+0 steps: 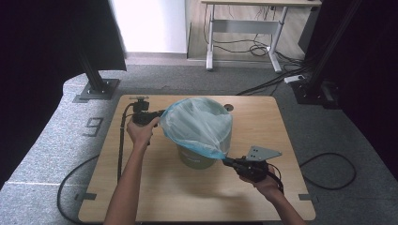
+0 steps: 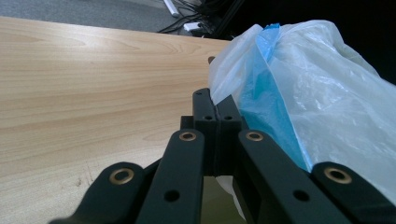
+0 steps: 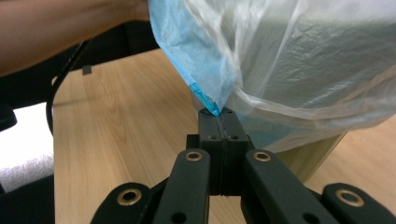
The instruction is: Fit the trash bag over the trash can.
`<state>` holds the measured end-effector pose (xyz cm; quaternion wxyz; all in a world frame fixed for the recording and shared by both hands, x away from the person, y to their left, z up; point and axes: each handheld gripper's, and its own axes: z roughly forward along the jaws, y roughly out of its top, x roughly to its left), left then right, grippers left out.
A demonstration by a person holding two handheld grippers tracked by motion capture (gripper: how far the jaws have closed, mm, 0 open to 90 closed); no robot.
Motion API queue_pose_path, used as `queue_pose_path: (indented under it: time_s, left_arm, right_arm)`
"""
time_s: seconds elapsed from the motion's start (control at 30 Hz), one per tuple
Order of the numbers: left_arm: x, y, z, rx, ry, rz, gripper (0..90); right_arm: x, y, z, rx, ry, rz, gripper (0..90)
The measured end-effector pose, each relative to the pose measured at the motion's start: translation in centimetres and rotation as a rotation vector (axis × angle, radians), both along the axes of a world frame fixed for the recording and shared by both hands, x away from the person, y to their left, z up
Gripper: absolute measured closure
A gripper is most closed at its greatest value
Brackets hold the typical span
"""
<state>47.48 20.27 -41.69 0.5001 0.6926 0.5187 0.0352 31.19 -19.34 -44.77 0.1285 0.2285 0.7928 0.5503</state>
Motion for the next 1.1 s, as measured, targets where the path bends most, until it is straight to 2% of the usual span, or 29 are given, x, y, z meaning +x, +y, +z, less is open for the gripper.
queue_pose_path:
  time_s: [0.27,0.53,0.63,0.67,0.8,0.97,1.1]
  left_arm:
    - [0.0,0.1,-0.8,-0.003,0.014,0.002,90.0]
    - [0.2,0.3,-1.9,-0.002,0.033,0.004,90.0]
    - [0.1,0.3,-2.1,-0.002,0.034,0.003,90.0]
    - [0.1,0.3,-2.5,0.010,0.040,0.003,90.0]
    - [0.2,0.2,-3.2,0.017,0.052,-0.003,90.0]
    - [0.6,-0.5,-4.5,0.056,0.083,-0.015,90.0]
    - [0.8,-1.1,-5.0,0.066,0.097,-0.031,90.0]
  right_arm:
    - [0.6,1.2,-2.7,-0.033,0.056,0.018,88.7]
    - [2.0,1.3,-5.0,-0.051,0.112,-0.006,88.7]
    - [2.1,1.3,-5.6,-0.057,0.118,-0.008,88.7]
    - [2.3,1.3,-6.5,-0.080,0.125,-0.021,88.7]
    - [2.7,1.1,-7.7,-0.091,0.150,-0.041,88.6]
    - [2.7,1.0,-8.6,-0.101,0.161,-0.052,88.6]
    - [2.7,0.6,-9.1,-0.095,0.169,-0.060,88.6]
